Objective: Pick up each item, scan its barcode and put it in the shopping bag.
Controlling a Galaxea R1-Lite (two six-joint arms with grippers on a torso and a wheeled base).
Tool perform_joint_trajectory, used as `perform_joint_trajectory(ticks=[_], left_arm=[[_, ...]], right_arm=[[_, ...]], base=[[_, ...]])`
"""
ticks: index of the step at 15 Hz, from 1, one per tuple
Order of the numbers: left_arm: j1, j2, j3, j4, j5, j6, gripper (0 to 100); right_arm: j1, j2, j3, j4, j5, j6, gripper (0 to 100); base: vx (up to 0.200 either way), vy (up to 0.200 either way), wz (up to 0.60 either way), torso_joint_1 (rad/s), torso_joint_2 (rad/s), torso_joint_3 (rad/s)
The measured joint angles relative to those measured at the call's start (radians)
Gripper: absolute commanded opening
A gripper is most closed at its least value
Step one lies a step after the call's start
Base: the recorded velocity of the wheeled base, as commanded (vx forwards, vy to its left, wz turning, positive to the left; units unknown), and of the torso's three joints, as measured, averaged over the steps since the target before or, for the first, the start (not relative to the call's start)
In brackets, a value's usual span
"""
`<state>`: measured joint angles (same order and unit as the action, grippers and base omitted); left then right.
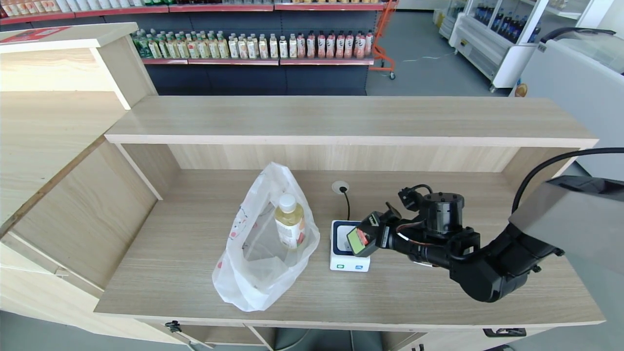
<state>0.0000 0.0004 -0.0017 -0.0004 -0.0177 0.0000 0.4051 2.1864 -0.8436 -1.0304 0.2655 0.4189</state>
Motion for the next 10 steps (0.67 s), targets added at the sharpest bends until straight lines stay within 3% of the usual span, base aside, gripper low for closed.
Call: perform_joint_trajectory(ticks=[10], left_arm=[[0.000, 0.000, 0.000, 0.000, 0.000, 0.000, 100]], right_arm=[[0.019, 0.063, -0.041, -0.049, 0.000, 0.000, 0]], base=[[0.000, 0.000, 0.00, 0.000, 0.00, 0.000]])
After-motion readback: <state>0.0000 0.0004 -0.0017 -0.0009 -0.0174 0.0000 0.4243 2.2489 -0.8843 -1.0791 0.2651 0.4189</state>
